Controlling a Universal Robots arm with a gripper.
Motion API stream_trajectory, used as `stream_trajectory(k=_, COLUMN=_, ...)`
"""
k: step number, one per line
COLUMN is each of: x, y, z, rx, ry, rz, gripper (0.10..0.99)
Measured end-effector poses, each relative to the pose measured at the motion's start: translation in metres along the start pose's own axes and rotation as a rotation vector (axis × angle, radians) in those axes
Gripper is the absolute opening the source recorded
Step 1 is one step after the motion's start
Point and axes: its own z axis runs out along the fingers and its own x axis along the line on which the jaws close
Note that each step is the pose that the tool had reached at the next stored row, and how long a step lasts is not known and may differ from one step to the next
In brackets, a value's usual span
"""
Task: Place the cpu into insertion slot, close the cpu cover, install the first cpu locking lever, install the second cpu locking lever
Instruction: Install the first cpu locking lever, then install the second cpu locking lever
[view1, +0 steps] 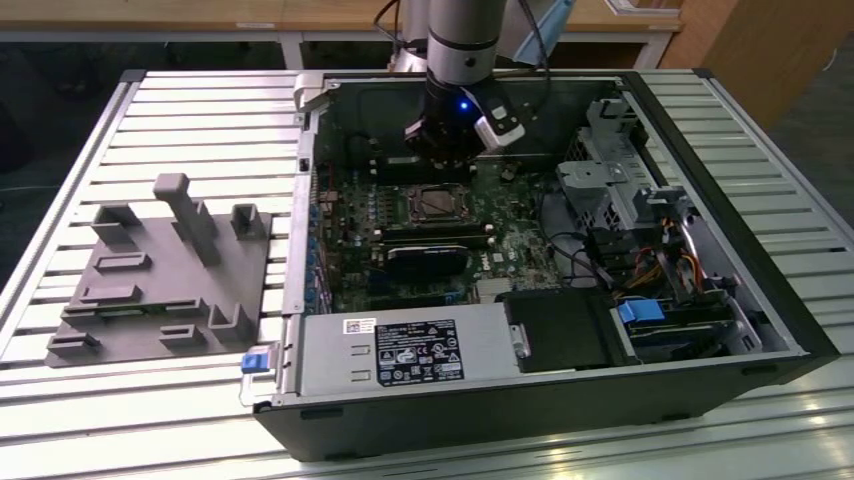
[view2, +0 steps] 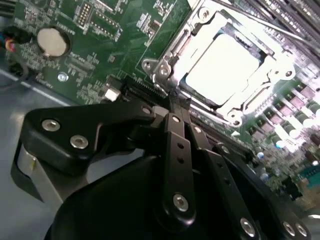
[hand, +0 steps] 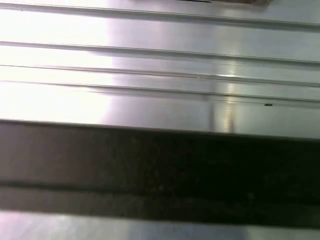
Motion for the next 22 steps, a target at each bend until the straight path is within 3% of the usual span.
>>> stream_trajectory(k=22, x=-0.0008, y=-0.0054, z=-0.0007, rx=0.0, ry=0.0001, rz=0.0, gripper=0.106)
